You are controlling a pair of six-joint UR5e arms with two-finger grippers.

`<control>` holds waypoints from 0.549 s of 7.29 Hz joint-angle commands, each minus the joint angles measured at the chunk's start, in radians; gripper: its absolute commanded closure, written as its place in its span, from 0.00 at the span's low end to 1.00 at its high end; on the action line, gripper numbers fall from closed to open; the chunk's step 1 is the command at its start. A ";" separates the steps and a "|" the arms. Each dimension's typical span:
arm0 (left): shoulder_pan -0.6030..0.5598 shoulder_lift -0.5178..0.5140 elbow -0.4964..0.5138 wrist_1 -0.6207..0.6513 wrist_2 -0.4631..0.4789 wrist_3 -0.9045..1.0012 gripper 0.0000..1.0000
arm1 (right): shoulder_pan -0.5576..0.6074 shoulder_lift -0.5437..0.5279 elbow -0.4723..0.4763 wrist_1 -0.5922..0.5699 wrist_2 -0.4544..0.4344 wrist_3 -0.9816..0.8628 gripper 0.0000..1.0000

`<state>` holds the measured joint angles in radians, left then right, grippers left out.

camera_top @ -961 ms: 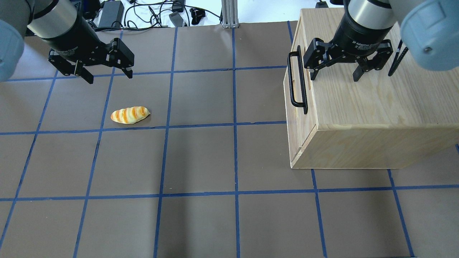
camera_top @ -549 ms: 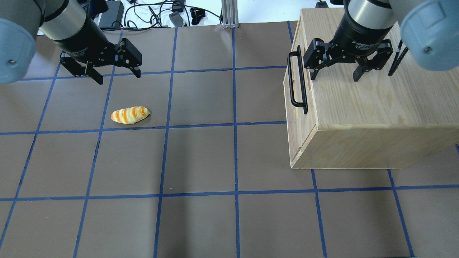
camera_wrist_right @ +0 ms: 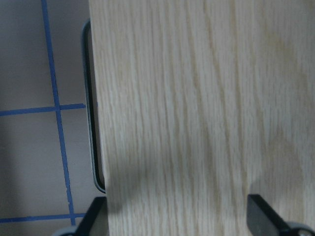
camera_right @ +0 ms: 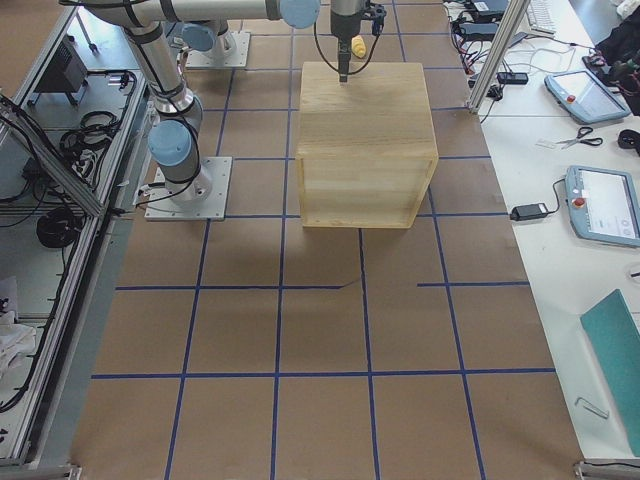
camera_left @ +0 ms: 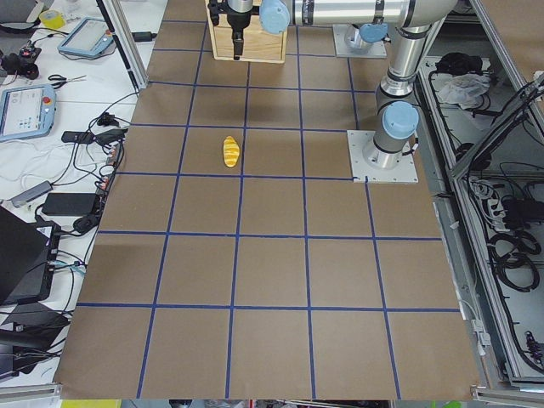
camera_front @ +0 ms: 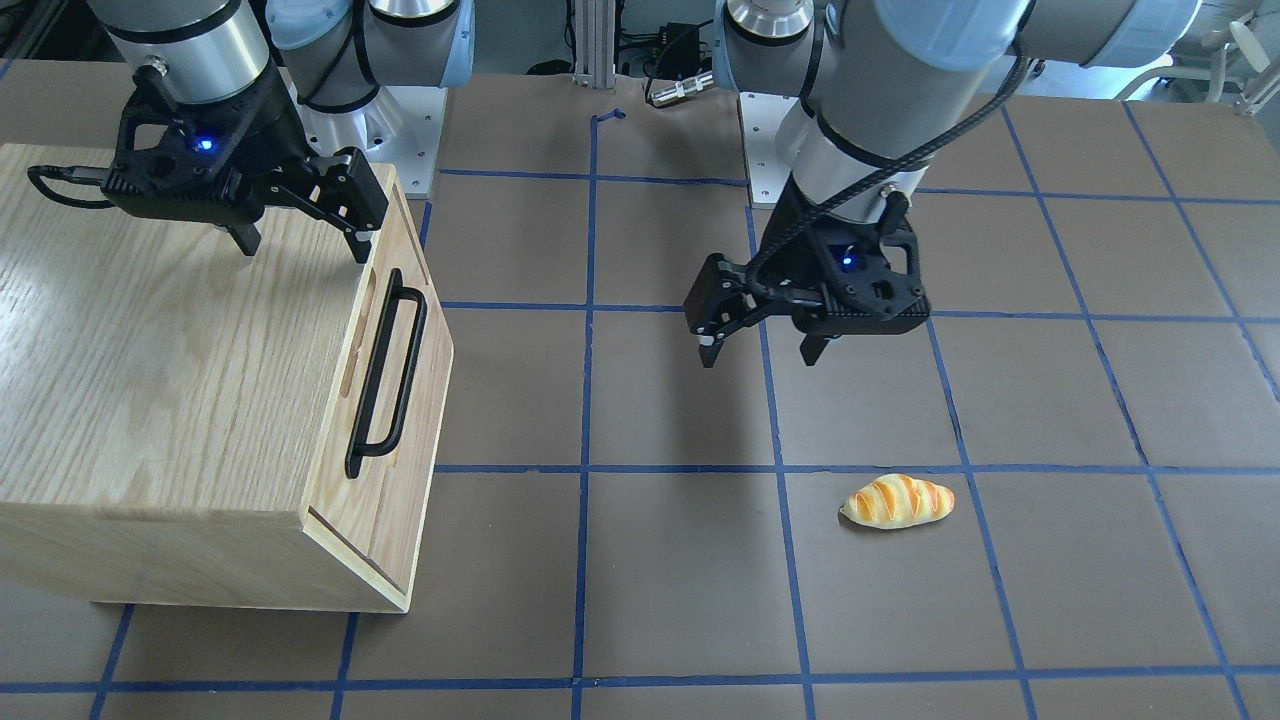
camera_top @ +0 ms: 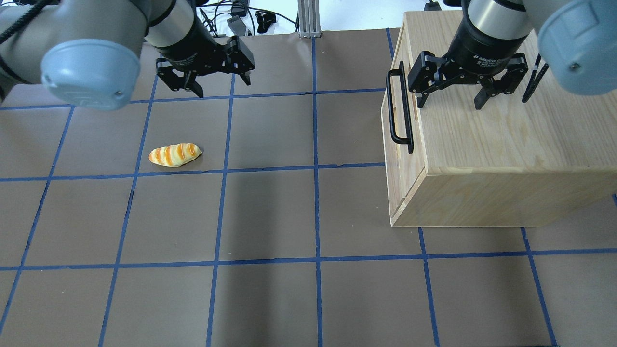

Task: Open upper drawer
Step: 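Move the left gripper toward the black drawer handle on the cabinet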

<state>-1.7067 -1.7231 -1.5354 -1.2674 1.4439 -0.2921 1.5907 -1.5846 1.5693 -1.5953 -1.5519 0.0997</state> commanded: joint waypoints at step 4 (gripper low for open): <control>-0.174 -0.137 0.041 0.154 -0.132 -0.200 0.00 | 0.000 0.000 0.000 0.000 0.001 0.000 0.00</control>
<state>-1.8544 -1.8309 -1.4972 -1.1441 1.3598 -0.4752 1.5907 -1.5846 1.5693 -1.5953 -1.5509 0.0997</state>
